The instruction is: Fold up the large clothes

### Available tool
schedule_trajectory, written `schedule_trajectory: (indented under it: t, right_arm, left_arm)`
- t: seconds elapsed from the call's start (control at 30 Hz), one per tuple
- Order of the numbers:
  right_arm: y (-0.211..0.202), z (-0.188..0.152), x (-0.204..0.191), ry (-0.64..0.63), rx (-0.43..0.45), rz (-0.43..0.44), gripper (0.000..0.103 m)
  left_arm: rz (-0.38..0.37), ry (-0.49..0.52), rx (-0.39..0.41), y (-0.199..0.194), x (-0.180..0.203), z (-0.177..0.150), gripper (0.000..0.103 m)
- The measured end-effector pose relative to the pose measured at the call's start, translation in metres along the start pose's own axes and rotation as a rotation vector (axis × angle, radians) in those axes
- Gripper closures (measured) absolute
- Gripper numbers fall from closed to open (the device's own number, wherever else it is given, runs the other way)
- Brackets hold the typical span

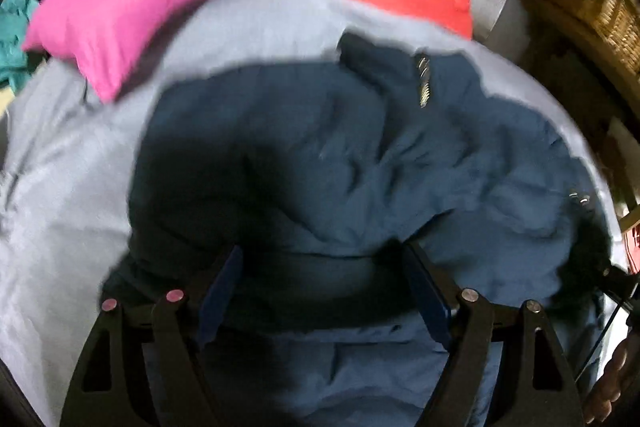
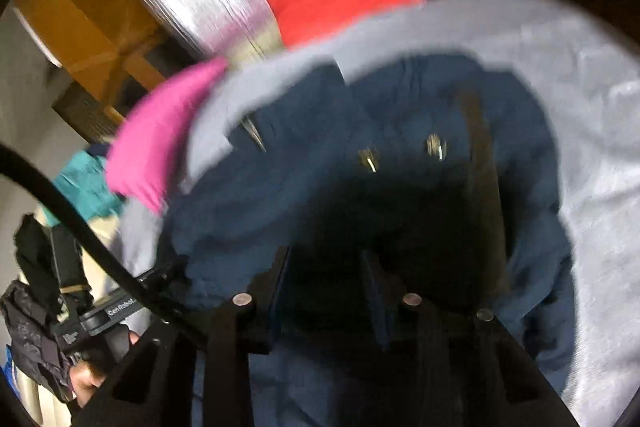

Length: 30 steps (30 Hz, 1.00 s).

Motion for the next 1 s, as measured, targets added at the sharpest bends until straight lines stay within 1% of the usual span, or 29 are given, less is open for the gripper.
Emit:
schedule_trajectory:
  t: [0.03, 0.17, 0.2, 0.27, 0.33, 0.37, 0.4, 0.43, 0.47, 0.5, 0.53, 0.6, 0.67, 0.73, 0.77, 0.8, 0.83, 0.87, 0.9, 0.93, 0.97, 1.0]
  right_arm:
    - [0.005, -0.003, 0.002, 0.013, -0.026, 0.012, 0.069]
    - [0.005, -0.003, 0.008, 0.054, -0.043, 0.059, 0.069]
    - [0.004, -0.001, 0.008, 0.064, -0.043, 0.071, 0.068]
    - [-0.008, 0.003, 0.009, 0.066, -0.035, 0.087, 0.067]
    - [-0.032, 0.009, 0.022, 0.068, 0.018, 0.08, 0.066]
    - [-0.045, 0.012, 0.03, 0.082, 0.064, 0.069, 0.063]
    - [-0.062, 0.013, 0.041, 0.112, 0.118, 0.054, 0.05]
    - [-0.069, 0.012, 0.047, 0.139, 0.153, 0.037, 0.035]
    - [-0.079, 0.011, 0.059, 0.175, 0.19, 0.011, 0.032]
    - [-0.088, 0.009, 0.073, 0.212, 0.226, -0.014, 0.032]
    - [-0.091, 0.007, 0.082, 0.234, 0.234, -0.025, 0.032]
    - [-0.084, 0.003, 0.101, 0.289, 0.206, -0.036, 0.032]
    - [-0.069, 0.0, 0.109, 0.314, 0.164, -0.032, 0.032]
    - [-0.053, -0.002, 0.109, 0.318, 0.128, -0.01, 0.032]
    - [-0.047, -0.005, 0.107, 0.311, 0.114, 0.011, 0.032]
    - [-0.037, -0.005, 0.102, 0.297, 0.085, 0.029, 0.034]
    - [-0.026, -0.005, 0.097, 0.285, 0.059, 0.03, 0.041]
    - [-0.017, -0.006, 0.091, 0.27, 0.029, 0.023, 0.044]
    - [-0.014, -0.005, 0.086, 0.242, 0.031, -0.007, 0.053]
    - [-0.013, -0.003, 0.082, 0.216, 0.038, -0.015, 0.066]
    - [-0.013, -0.001, 0.077, 0.201, 0.04, -0.006, 0.068]
    - [-0.016, -0.001, 0.074, 0.201, 0.052, -0.014, 0.072]
  left_arm:
    - [-0.009, -0.012, -0.01, 0.002, -0.003, 0.001, 0.019]
    - [-0.014, -0.034, -0.03, -0.001, -0.007, 0.006, 0.02]
    - [-0.018, -0.039, -0.029, -0.007, -0.007, 0.007, 0.02]
    - [-0.042, -0.054, -0.007, -0.019, -0.011, 0.011, 0.02]
    - [-0.066, -0.077, 0.05, -0.038, -0.018, 0.019, 0.02]
    - [-0.072, -0.091, 0.082, -0.046, -0.024, 0.023, 0.02]
    - [-0.07, -0.112, 0.109, -0.053, -0.032, 0.029, 0.02]
    - [-0.063, -0.135, 0.128, -0.057, -0.04, 0.034, 0.02]
    - [-0.051, -0.164, 0.145, -0.058, -0.049, 0.037, 0.02]
    - [-0.035, -0.205, 0.15, -0.058, -0.062, 0.041, 0.02]
    - [-0.028, -0.229, 0.141, -0.056, -0.072, 0.041, 0.02]
    - [-0.009, -0.279, 0.113, -0.046, -0.088, 0.044, 0.02]
    - [0.015, -0.313, 0.093, -0.04, -0.102, 0.043, 0.02]
    - [0.037, -0.306, 0.059, -0.028, -0.105, 0.041, 0.02]
    - [0.063, -0.292, 0.035, -0.02, -0.103, 0.038, 0.02]
    - [0.087, -0.282, 0.013, -0.01, -0.1, 0.036, 0.02]
    - [0.093, -0.275, -0.016, -0.001, -0.099, 0.032, 0.02]
    - [0.086, -0.276, -0.027, 0.002, -0.101, 0.028, 0.019]
    - [0.083, -0.275, -0.035, 0.003, -0.101, 0.027, 0.019]
    - [0.087, -0.269, -0.032, 0.002, -0.1, 0.025, 0.02]
    - [0.085, -0.268, -0.029, 0.0, -0.1, 0.025, 0.023]
    - [0.076, -0.269, -0.026, -0.002, -0.099, 0.026, 0.025]
Point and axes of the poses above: each gripper's, at about its wrist camera, not at the fingertips, and y roughly the way its jaws point, x to its right, z to its top, the point moved 3 cm from there along y, roughly the way its jaws point, and after that the axes turned 15 degrees about -y, right-handed, at the moved point
